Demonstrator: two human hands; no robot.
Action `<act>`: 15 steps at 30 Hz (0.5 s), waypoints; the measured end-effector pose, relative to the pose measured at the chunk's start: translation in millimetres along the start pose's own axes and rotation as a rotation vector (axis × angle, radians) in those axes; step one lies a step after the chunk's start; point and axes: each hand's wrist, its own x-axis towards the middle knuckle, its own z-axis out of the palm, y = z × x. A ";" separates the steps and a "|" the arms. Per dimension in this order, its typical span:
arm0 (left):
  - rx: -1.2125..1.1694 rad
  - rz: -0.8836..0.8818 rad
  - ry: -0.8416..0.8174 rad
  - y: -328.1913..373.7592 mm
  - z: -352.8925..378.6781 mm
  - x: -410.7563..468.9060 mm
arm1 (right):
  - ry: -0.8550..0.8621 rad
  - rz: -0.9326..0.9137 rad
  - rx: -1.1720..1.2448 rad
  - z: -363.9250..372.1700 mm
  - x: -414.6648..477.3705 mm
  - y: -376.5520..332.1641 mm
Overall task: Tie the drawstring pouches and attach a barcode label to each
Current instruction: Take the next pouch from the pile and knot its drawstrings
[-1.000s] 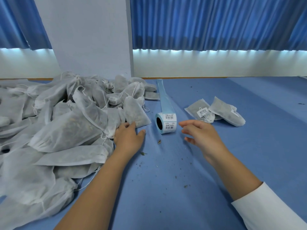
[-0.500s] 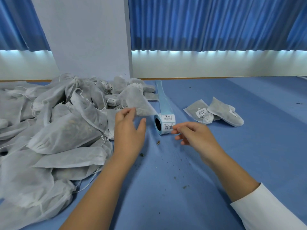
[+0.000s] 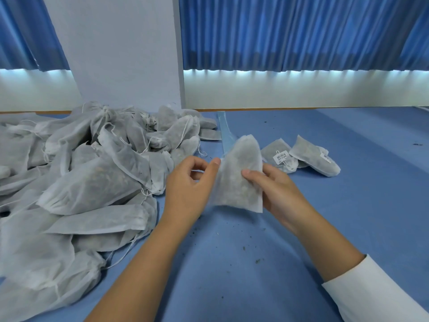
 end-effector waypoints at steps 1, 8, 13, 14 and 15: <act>-0.002 -0.021 -0.015 -0.5 -0.8 1.7 | -0.017 -0.022 -0.093 1.9 -1.6 1.0; -0.057 -0.069 -0.188 -0.4 -0.7 3.7 | -0.192 -0.204 -0.475 17.8 -10.9 11.6; -0.186 -0.059 -0.216 5.2 -6.1 4.0 | -0.020 -0.253 -0.349 16.8 -9.4 7.5; -0.191 -0.073 -0.251 7.0 -8.2 3.8 | 0.027 -0.277 -0.324 15.8 -8.8 5.7; -0.183 -0.095 -0.302 9.3 -10.1 3.0 | 0.053 -0.305 -0.310 14.6 -8.8 4.0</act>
